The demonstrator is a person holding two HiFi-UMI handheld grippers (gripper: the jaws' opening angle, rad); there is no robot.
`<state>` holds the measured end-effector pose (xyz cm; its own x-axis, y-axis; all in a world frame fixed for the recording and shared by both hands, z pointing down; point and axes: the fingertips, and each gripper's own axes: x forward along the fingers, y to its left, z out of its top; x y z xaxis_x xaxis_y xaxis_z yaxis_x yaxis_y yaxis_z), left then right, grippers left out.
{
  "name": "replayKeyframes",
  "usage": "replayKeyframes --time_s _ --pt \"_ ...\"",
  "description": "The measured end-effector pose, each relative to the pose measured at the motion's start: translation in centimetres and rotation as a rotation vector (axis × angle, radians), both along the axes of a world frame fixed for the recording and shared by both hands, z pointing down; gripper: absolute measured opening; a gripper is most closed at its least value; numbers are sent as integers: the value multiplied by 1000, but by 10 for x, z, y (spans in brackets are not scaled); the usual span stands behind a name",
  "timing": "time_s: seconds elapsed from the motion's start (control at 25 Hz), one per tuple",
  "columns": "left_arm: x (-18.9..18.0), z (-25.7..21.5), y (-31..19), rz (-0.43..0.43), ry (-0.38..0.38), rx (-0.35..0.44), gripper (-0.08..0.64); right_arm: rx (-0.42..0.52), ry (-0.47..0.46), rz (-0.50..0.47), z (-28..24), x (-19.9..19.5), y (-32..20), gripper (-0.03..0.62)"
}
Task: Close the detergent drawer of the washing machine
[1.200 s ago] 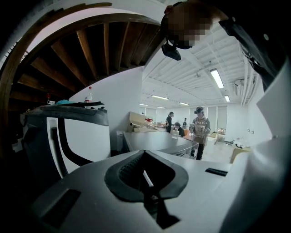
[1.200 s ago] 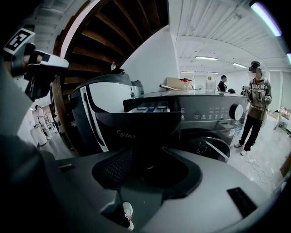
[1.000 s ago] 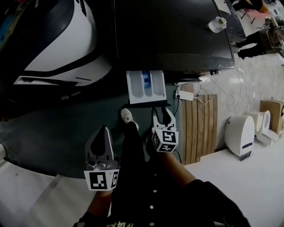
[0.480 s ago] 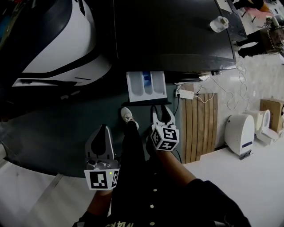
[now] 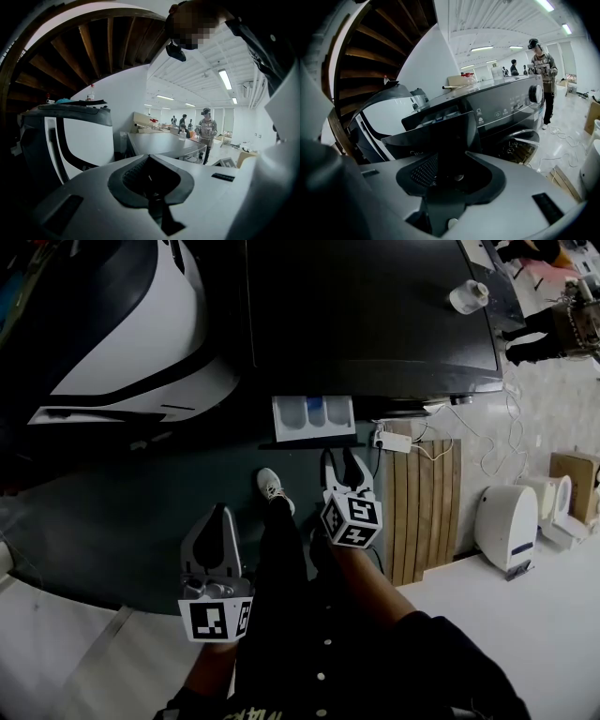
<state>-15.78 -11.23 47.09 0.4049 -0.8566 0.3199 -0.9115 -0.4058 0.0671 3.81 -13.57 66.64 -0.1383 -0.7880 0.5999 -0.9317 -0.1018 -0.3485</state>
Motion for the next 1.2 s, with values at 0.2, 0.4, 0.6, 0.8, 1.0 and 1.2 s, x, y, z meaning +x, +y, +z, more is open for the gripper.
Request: replayKeyframes --time_s 0.2,0.4,0.6,0.8,1.0,1.2 --pt "-2 2 -2 -4 1 -8 15 10 4 12 -1 2 -15 167" --pt "-5 2 -5 -7 -2 -11 15 14 -18 30 -1 4 -23 167" --pt "-6 3 -8 -13 -4 -13 15 18 -13 23 1 5 -35 169" --pt "-12 5 -12 -25 -7 -20 15 23 -10 23 2 5 -42 167" --pt "-16 5 -17 -33 -13 -21 15 31 0 16 3 6 -55 169" --pt "-19 8 -20 -38 -15 -26 15 33 6 14 6 7 -65 169"
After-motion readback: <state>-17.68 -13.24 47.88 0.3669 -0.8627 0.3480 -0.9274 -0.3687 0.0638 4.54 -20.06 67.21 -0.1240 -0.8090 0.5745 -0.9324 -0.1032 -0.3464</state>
